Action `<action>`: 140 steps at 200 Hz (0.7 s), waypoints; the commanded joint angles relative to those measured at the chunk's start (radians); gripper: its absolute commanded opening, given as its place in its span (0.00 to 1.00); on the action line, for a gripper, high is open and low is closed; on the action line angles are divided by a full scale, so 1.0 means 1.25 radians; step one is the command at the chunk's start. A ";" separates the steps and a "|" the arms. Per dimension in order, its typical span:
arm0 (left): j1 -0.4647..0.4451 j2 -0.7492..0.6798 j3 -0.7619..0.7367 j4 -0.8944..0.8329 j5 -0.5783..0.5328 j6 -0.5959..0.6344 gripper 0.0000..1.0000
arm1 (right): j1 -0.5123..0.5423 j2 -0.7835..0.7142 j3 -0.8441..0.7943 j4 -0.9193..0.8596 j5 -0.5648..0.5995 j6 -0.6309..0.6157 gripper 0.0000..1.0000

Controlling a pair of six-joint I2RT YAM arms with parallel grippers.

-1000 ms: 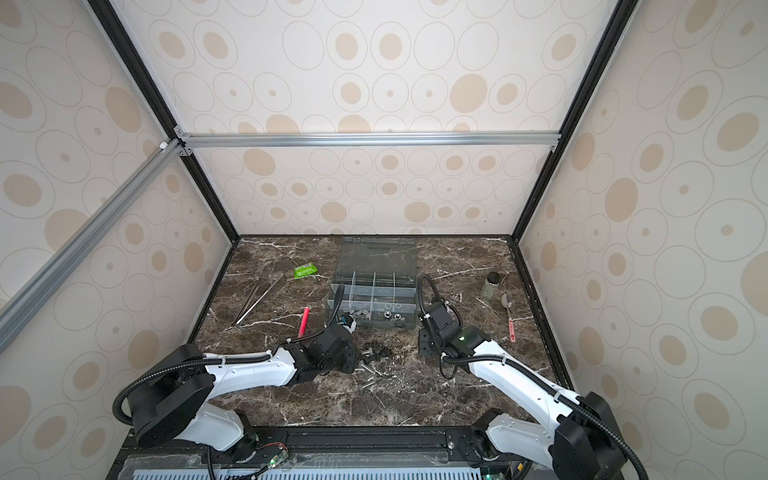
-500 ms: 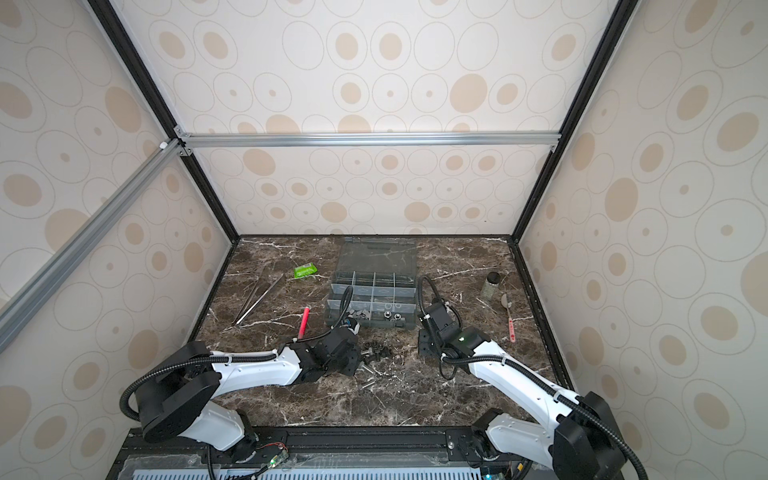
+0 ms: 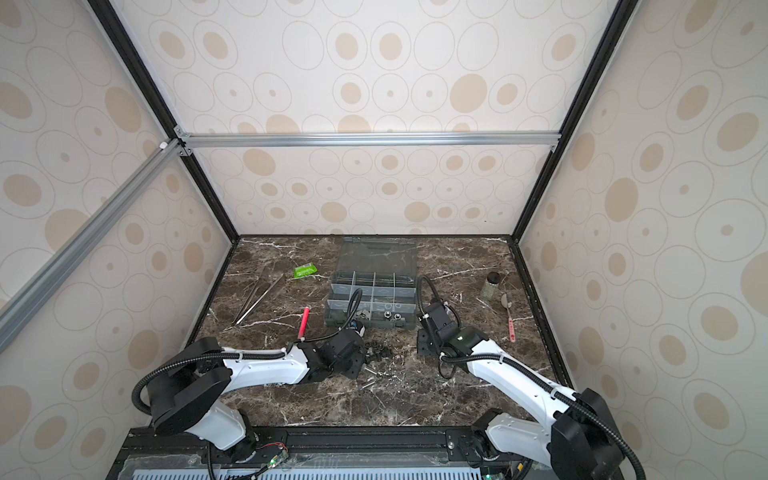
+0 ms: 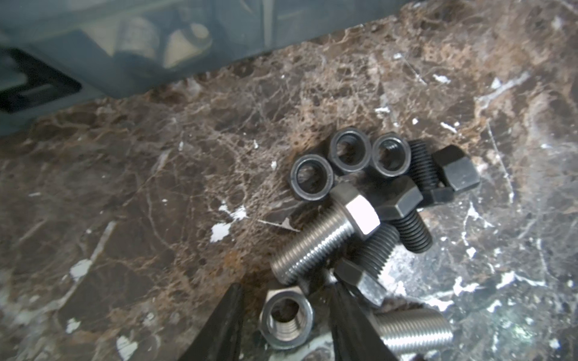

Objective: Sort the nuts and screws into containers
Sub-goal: 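Grasp a silver hex nut from the pile with the left gripper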

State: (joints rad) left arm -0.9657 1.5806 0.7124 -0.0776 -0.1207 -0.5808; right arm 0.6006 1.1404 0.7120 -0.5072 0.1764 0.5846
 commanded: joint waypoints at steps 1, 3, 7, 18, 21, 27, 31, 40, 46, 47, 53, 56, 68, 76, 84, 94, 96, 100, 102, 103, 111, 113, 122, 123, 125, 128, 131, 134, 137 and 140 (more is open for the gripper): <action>-0.011 0.014 0.030 -0.036 -0.016 0.030 0.45 | -0.004 0.001 -0.005 -0.001 0.000 0.015 0.40; -0.010 0.015 0.030 -0.037 -0.017 0.031 0.45 | -0.004 0.001 -0.005 -0.001 0.001 0.015 0.40; -0.011 0.016 0.031 -0.038 -0.019 0.032 0.45 | -0.004 0.001 -0.005 -0.001 0.001 0.016 0.40; -0.011 0.019 0.034 -0.044 -0.023 0.036 0.45 | -0.003 -0.001 -0.009 0.001 0.002 0.018 0.40; -0.010 0.020 0.035 -0.045 -0.025 0.036 0.45 | -0.003 -0.001 -0.010 0.001 0.001 0.018 0.40; -0.011 0.022 0.036 -0.048 -0.028 0.038 0.44 | -0.004 -0.003 -0.011 0.002 0.002 0.020 0.40; -0.011 0.023 0.037 -0.050 -0.030 0.039 0.44 | -0.003 -0.002 -0.013 0.002 0.002 0.021 0.40; -0.011 0.024 0.038 -0.055 -0.033 0.040 0.44 | -0.004 -0.004 -0.015 0.002 0.002 0.021 0.40; -0.012 0.024 0.038 -0.058 -0.036 0.042 0.43 | -0.004 -0.004 -0.016 0.003 0.002 0.022 0.40; -0.012 0.024 0.038 -0.059 -0.036 0.042 0.43 | -0.004 -0.004 -0.016 0.003 0.002 0.022 0.40; -0.012 0.024 0.038 -0.061 -0.039 0.043 0.43 | -0.004 -0.005 -0.018 0.004 0.002 0.021 0.40; -0.012 0.024 0.038 -0.062 -0.040 0.043 0.42 | -0.004 -0.005 -0.019 0.004 0.003 0.021 0.40; -0.012 0.024 0.039 -0.069 -0.046 0.047 0.42 | -0.004 -0.007 -0.020 0.004 0.004 0.023 0.40; -0.012 0.024 0.039 -0.074 -0.048 0.049 0.42 | -0.004 -0.007 -0.021 0.005 0.004 0.024 0.40; -0.012 0.023 0.040 -0.078 -0.051 0.054 0.42 | -0.004 -0.009 -0.023 0.006 0.004 0.025 0.40; -0.012 0.023 0.042 -0.083 -0.052 0.060 0.42 | -0.005 -0.007 -0.024 0.007 0.004 0.026 0.40; -0.012 0.023 0.043 -0.084 -0.052 0.061 0.42 | -0.005 -0.008 -0.024 0.007 0.004 0.026 0.40; -0.012 0.022 0.044 -0.085 -0.052 0.065 0.42 | -0.004 -0.007 -0.025 0.008 0.004 0.027 0.40; -0.012 0.022 0.044 -0.085 -0.052 0.066 0.42 | -0.004 -0.007 -0.025 0.008 0.004 0.026 0.40; -0.012 0.022 0.044 -0.085 -0.051 0.067 0.42 | -0.004 -0.008 -0.025 0.009 0.003 0.027 0.40; -0.012 0.022 0.046 -0.085 -0.051 0.077 0.42 | -0.004 -0.007 -0.028 0.010 0.003 0.028 0.40; -0.012 0.022 0.045 -0.085 -0.051 0.078 0.42 | -0.004 -0.007 -0.028 0.010 0.003 0.027 0.40; -0.013 0.023 0.045 -0.084 -0.051 0.087 0.42 | -0.004 -0.007 -0.030 0.012 0.003 0.029 0.40; -0.013 0.023 0.046 -0.084 -0.051 0.089 0.42 | -0.004 -0.008 -0.030 0.012 0.003 0.029 0.40; -0.013 0.024 0.046 -0.085 -0.051 0.091 0.42 | -0.004 -0.007 -0.031 0.014 0.003 0.029 0.40; -0.013 0.024 0.047 -0.085 -0.051 0.095 0.42 | -0.003 -0.007 -0.032 0.014 0.004 0.030 0.40; -0.013 0.025 0.049 -0.086 -0.051 0.099 0.42 | -0.004 -0.007 -0.032 0.015 0.003 0.030 0.40; -0.013 0.026 0.051 -0.087 -0.051 0.103 0.42 | -0.004 -0.007 -0.034 0.015 0.002 0.030 0.40; -0.013 0.028 0.053 -0.088 -0.051 0.106 0.42 | -0.004 -0.007 -0.034 0.016 0.002 0.031 0.40; -0.013 0.029 0.056 -0.090 -0.051 0.110 0.42 | -0.004 -0.007 -0.034 0.017 0.001 0.031 0.40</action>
State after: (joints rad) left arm -0.9710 1.5967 0.7418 -0.1471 -0.1638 -0.5018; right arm 0.6006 1.1404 0.6891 -0.4885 0.1764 0.6052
